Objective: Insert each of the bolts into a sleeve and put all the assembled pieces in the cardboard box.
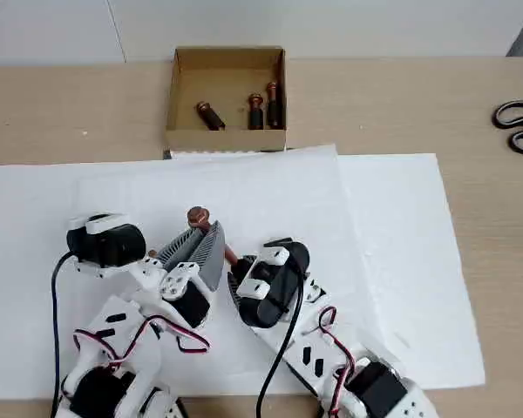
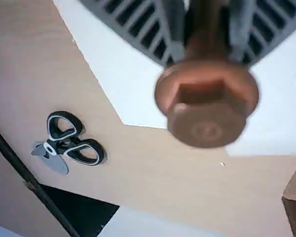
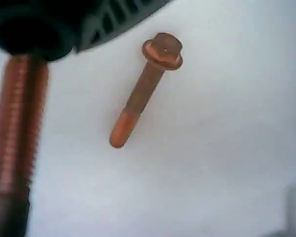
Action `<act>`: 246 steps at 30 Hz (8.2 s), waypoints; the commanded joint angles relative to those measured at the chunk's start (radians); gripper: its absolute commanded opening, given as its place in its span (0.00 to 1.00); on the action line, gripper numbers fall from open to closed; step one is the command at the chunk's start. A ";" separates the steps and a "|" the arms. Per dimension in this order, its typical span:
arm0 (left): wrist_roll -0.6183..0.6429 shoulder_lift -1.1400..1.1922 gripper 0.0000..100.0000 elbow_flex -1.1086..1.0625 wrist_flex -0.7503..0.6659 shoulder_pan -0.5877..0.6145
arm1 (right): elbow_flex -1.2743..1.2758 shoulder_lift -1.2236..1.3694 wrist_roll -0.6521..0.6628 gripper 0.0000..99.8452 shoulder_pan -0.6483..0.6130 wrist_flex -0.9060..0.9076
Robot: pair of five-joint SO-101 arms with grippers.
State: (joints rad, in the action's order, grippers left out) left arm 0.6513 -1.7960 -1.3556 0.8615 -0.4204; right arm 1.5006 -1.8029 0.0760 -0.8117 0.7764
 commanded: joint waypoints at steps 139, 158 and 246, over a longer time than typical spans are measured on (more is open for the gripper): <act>-0.427 -0.005 0.01 -0.306 0.071 0.382 | -2.806 2.928 -0.141 0.29 0.481 -0.186; -0.397 -0.005 0.01 -0.306 0.074 0.387 | -3.184 2.884 -0.147 0.13 0.460 0.461; -0.489 -0.006 0.01 -0.306 0.075 0.611 | -1.263 1.810 1.209 0.16 0.358 0.516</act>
State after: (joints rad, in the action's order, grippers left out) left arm 0.1649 -1.7944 -1.6671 0.9613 0.1857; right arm 0.2440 0.0199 1.2743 -0.4557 1.3042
